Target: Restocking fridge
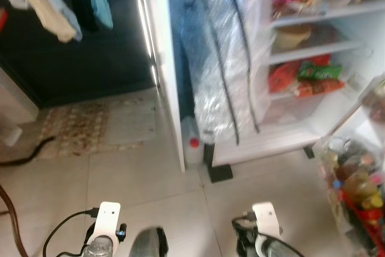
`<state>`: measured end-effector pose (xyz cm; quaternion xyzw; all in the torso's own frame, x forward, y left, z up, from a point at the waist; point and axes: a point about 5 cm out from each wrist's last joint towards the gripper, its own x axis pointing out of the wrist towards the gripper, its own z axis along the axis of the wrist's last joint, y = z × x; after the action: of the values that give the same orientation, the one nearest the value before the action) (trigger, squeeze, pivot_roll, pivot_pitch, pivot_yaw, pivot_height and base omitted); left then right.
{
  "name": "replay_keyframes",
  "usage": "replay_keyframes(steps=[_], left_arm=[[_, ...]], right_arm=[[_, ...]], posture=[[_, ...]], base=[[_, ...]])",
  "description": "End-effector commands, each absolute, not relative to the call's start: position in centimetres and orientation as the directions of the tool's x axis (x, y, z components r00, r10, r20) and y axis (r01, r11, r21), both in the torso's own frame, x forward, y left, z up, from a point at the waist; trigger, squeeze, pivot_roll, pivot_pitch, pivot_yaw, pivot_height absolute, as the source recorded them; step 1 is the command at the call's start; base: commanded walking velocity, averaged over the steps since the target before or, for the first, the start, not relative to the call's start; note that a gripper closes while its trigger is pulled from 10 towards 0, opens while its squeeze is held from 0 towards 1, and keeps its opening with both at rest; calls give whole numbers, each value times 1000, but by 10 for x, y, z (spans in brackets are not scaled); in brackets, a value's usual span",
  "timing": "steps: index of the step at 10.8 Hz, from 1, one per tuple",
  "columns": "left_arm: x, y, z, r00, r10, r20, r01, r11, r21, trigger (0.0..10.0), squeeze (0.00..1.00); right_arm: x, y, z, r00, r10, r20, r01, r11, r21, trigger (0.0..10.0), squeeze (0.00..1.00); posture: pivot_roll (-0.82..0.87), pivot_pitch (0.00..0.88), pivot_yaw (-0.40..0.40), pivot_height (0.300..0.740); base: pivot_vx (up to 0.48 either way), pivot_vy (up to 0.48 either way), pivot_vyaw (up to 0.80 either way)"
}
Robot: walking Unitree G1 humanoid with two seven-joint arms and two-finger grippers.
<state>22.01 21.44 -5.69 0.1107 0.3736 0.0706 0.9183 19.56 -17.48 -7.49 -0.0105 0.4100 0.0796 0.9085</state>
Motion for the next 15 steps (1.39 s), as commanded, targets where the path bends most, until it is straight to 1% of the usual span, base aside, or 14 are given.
replay_keyframes(steps=[1,2,4,7,10,13,14,15], left_arm=[[213,217,-61,685,218,-695,-44,965,259,10000,0],[211,217,-62,681,218,-699,-41,964,261,10000,0],[210,217,-63,678,218,-702,-40,965,261,10000,0],[209,216,-64,679,212,-703,-36,966,256,10000,0],[206,215,-66,670,208,-713,-34,968,250,10000,0],[206,216,-66,670,211,-711,-37,967,252,10000,0],[206,216,-66,671,212,-711,-38,967,252,10000,0],[206,216,-66,672,213,-710,-38,967,254,10000,0]], right_arm=[[158,-177,-95,518,128,-845,-136,988,66,10000,0],[157,-177,-95,519,129,-845,-138,988,66,10000,0],[157,-177,-95,520,130,-844,-140,988,65,10000,0],[156,-177,-95,516,130,-847,-152,987,59,10000,0],[156,-175,-95,540,148,-829,-112,988,103,10000,0],[156,-177,-95,533,124,-837,-112,991,75,10000,0],[156,-177,-95,533,122,-837,-106,991,77,10000,0],[156,-178,-95,526,118,-842,-112,991,69,10000,0]], posture=[[-34,132,60,684],[-35,125,61,709],[-37,112,60,740],[-37,95,60,740],[-37,88,61,740],[-35,107,59,740],[-35,110,59,740],[-36,118,58,740]], base=[[0,0,0],[0,0,0],[0,0,0],[0,0,0],[0,0,0],[0,0,0],[0,289,0],[0,0,-800]])
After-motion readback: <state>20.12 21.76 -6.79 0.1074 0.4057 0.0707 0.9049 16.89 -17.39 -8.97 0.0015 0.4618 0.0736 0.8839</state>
